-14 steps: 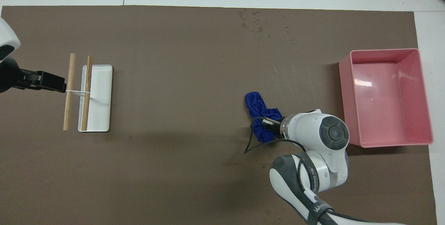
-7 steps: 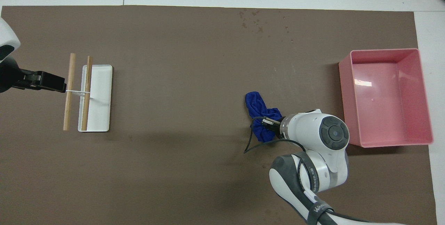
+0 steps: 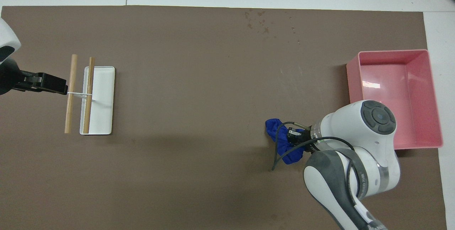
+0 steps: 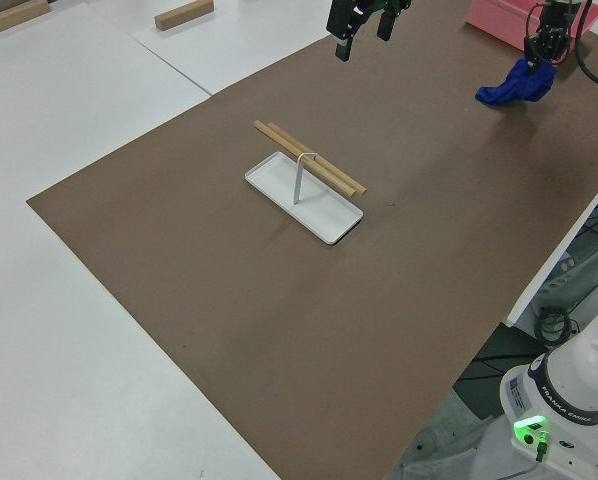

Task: Wipe water with towel using both arms
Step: 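Carry the towel with the right gripper to the pink bin, then lower the towel into the pink bin and open the right gripper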

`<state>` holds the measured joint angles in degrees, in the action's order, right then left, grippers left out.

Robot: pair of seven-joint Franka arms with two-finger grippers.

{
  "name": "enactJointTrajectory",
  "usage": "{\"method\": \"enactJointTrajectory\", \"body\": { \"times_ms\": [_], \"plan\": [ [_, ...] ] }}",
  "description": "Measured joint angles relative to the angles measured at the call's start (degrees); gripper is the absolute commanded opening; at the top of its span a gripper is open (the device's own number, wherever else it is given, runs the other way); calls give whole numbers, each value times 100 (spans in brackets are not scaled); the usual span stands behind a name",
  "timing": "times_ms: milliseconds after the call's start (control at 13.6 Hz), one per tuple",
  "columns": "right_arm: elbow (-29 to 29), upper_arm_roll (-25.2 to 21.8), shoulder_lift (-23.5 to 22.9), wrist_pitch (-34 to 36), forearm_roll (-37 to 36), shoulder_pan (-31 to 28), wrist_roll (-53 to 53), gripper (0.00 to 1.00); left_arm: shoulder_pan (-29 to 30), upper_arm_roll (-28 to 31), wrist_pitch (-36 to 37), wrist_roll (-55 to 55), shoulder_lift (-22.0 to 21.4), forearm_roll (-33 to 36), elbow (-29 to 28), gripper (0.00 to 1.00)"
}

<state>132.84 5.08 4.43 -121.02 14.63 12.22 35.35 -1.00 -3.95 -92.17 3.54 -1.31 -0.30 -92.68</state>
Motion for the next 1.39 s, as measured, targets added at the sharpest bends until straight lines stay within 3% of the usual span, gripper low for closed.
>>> {"method": "enactJointTrajectory", "body": {
  "times_ms": [367, 660, 953, 1393],
  "plan": [
    [-664, -42, 30, 402, -552, -787, -252, 0, 0, 0, 1, 0, 0, 0, 0, 100],
    [-1253, -67, 33, 744, -945, -1874, -1442, 0, 0, 0, 1, 0, 0, 0, 0, 100],
    [-1434, -84, -70, 573, -1270, -2711, -2698, 0, 0, 0, 1, 0, 0, 0, 0, 100],
    [-1425, -78, -1090, -364, -1600, -3051, -3292, 0, 0, 0, 1, 0, 0, 0, 0, 100]
  ]
}}
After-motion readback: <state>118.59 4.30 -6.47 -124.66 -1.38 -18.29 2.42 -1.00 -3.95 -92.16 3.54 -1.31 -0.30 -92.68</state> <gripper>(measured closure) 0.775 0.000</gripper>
